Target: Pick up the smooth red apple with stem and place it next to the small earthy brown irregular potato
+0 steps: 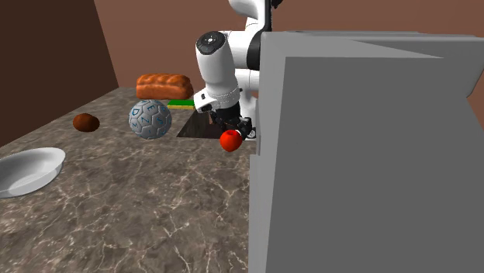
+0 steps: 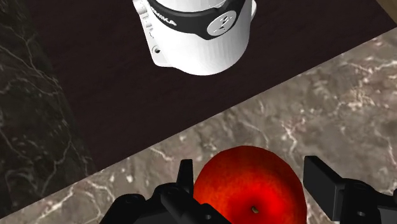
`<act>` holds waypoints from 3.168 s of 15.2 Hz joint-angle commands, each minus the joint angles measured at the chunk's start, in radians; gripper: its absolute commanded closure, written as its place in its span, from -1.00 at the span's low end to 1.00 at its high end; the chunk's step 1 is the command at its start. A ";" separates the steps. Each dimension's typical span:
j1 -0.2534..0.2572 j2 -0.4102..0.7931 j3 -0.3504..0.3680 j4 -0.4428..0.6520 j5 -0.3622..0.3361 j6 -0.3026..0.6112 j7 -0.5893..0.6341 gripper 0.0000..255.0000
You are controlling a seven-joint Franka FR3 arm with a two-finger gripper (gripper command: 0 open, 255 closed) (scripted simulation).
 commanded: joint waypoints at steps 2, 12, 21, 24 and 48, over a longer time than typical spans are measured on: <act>-0.001 -0.019 0.002 0.016 0.000 -0.035 0.001 1.00; 0.000 -0.090 0.010 0.113 0.006 -0.203 0.003 1.00; 0.002 -0.123 0.016 0.216 0.011 -0.338 0.005 1.00; 0.003 -0.128 0.018 0.253 0.013 -0.380 0.006 1.00; -0.168 0.112 -0.422 0.523 -0.388 -0.325 -0.488 1.00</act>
